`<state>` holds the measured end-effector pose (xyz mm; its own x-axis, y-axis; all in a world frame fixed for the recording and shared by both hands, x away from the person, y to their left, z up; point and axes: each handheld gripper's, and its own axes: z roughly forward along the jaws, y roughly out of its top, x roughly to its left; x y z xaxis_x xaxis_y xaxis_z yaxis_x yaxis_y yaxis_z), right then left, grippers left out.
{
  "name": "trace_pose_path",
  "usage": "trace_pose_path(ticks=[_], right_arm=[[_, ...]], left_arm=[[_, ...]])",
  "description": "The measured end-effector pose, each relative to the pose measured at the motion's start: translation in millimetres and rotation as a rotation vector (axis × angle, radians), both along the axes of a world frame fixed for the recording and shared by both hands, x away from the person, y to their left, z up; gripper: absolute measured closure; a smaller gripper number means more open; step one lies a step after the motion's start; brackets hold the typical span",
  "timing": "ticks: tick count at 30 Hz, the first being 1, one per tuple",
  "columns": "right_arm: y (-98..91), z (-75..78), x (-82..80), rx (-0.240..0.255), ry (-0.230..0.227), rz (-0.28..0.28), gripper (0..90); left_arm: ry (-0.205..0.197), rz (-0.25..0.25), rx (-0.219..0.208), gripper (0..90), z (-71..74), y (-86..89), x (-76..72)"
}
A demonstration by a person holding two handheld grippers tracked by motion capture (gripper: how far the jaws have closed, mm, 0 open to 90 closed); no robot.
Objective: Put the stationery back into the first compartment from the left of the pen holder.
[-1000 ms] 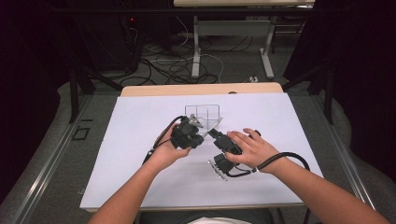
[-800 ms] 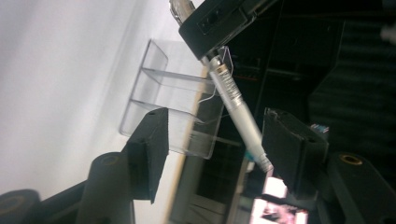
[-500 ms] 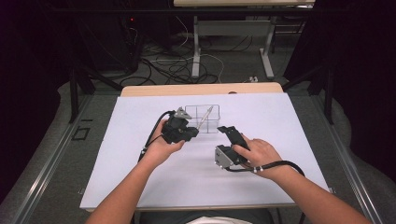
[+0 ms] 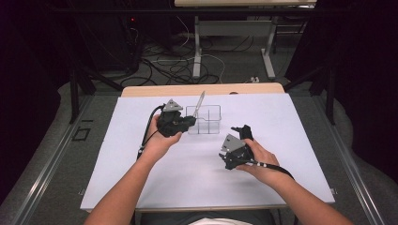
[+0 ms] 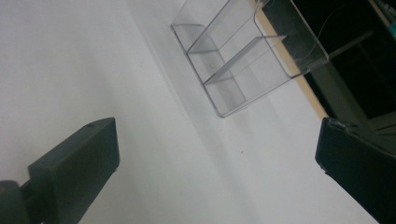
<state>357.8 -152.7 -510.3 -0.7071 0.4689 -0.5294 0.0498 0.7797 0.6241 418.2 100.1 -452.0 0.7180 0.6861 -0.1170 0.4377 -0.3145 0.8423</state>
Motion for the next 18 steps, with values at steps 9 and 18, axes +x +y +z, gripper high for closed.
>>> trace_pose_path(ticks=[9,18], right_arm=[[-13.0,-1.5,3.3,0.226,0.141,-0.078,0.0],[-32.2,-6.2,7.0,0.413,0.243,-0.191,0.0]], left_arm=[[-0.049,0.049,-0.046,79.7,3.4,4.5,8.1],[-0.099,0.100,-0.113,79.7,5.8,3.5,21.2]])
